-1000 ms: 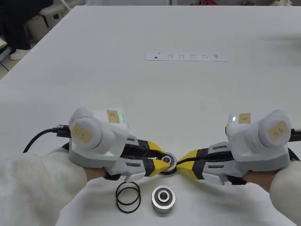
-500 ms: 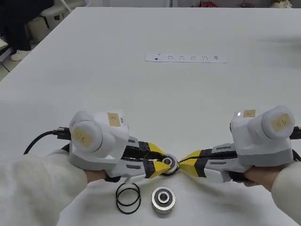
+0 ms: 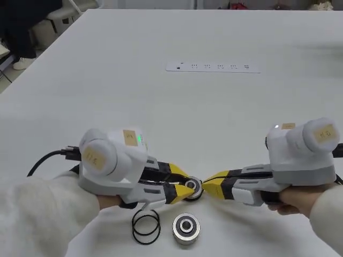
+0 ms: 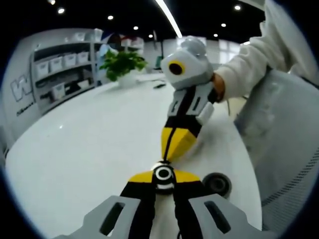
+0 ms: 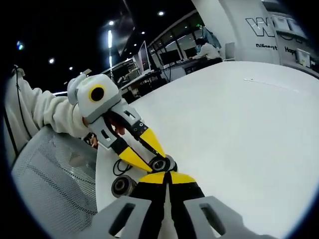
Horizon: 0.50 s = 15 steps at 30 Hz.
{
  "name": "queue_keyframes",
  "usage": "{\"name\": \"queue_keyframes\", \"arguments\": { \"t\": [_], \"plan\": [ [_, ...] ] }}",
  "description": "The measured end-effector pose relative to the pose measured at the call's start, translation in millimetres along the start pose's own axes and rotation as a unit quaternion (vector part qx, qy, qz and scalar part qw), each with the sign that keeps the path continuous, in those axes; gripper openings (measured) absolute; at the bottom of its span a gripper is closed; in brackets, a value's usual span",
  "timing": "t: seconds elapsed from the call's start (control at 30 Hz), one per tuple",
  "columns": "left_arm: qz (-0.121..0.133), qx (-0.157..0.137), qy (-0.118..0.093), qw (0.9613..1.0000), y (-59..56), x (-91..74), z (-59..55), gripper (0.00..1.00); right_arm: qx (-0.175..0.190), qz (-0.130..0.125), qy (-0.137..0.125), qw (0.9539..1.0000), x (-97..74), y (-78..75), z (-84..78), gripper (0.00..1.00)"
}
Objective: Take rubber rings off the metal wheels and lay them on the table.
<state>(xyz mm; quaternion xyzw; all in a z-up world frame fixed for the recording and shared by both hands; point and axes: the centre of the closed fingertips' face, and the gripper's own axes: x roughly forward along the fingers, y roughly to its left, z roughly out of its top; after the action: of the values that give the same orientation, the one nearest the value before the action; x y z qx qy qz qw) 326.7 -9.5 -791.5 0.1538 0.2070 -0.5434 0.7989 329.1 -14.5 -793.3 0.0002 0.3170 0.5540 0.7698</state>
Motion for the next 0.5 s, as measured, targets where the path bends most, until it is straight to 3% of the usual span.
{"name": "queue_keyframes", "arguments": {
  "t": [0.5],
  "plan": [
    [0.002, 0.002, -0.001, 1.0, -0.7, 0.5, 0.4, 0.14, 0.006, 0.001, 0.002, 1.0, -0.1, 2.8, 0.6, 0.0]
  ]
}}
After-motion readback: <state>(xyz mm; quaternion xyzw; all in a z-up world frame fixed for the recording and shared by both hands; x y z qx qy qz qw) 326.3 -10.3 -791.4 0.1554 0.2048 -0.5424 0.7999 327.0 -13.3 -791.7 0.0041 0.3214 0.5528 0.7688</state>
